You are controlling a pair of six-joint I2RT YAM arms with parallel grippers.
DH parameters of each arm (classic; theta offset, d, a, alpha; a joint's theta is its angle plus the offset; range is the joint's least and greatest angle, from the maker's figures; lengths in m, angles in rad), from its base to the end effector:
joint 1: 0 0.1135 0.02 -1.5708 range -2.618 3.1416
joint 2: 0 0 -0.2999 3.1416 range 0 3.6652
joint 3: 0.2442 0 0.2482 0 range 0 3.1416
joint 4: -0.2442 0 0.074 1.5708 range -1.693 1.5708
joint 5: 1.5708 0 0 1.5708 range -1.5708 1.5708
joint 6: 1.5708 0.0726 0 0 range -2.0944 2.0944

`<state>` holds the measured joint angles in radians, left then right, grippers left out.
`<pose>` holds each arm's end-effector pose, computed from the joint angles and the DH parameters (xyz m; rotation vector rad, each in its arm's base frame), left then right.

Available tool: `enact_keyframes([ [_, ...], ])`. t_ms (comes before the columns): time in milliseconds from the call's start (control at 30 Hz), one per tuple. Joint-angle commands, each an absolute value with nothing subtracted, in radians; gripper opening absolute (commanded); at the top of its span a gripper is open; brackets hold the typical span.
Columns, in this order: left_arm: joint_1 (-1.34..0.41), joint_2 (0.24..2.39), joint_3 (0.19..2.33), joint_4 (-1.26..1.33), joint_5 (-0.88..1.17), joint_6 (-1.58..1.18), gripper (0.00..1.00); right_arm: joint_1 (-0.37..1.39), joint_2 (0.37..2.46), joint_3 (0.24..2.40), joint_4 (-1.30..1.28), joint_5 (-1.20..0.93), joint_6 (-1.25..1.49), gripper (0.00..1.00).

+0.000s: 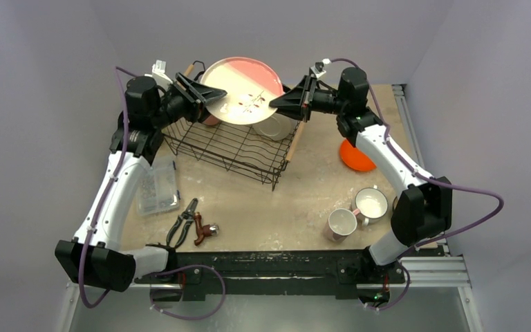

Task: Load the mixed dishes into the dish rack
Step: Insert the plate into the dish rack.

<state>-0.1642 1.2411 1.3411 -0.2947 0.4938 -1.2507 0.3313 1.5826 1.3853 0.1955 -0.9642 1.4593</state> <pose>0.2823 -0.0817 0.4543 -0.6603 1.8730 -1.4115 0.3464 0.1822 0.4248 0.1692 2.0424 2.0094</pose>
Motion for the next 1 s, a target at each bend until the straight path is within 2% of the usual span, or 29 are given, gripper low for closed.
enact_keyframes([
  [0, -0.167, 1.237, 1.329, -0.225, 0.513, -1.284, 0.33, 0.337, 1.525, 1.464, 0.350, -0.995, 1.480, 0.00],
  [133, -0.167, 1.229, 1.330, -0.251, 0.512, -1.319, 0.02, 0.338, 1.526, 1.484, 0.244, -0.986, 1.399, 0.00],
  [167, -0.167, 1.225, 1.331, -0.264, 0.507, -1.335, 0.00, 0.339, 1.529, 1.504, 0.183, -0.981, 1.347, 0.00],
  [200, -0.167, 1.220, 1.332, -0.281, 0.502, -1.351, 0.00, 0.339, 1.531, 1.523, 0.106, -0.971, 1.287, 0.04],
  [300, -0.167, 1.214, 1.375, -0.401, 0.488, -1.385, 0.00, 0.339, 1.546, 1.582, -0.093, -0.947, 1.137, 0.32],
  [367, -0.167, 1.220, 1.425, -0.506, 0.486, -1.386, 0.00, 0.338, 1.551, 1.595, -0.154, -0.933, 1.083, 0.46],
  [567, -0.166, 1.274, 1.595, -0.789, 0.494, -1.381, 0.00, 0.339, 1.546, 1.661, -0.349, -0.838, 0.830, 0.75],
  [667, -0.163, 1.308, 1.678, -0.914, 0.500, -1.370, 0.00, 0.338, 1.515, 1.688, -0.433, -0.724, 0.683, 0.83],
  [767, -0.156, 1.339, 1.739, -1.013, 0.518, -1.381, 0.00, 0.340, 1.458, 1.670, -0.465, -0.647, 0.496, 0.86],
  [900, -0.155, 1.346, 1.737, -1.065, 0.570, -1.465, 0.00, 0.369, 1.315, 1.529, -0.375, -0.523, 0.279, 0.92],
  [967, -0.155, 1.343, 1.735, -1.089, 0.583, -1.480, 0.00, 0.404, 1.276, 1.494, -0.342, -0.492, 0.176, 0.91],
])
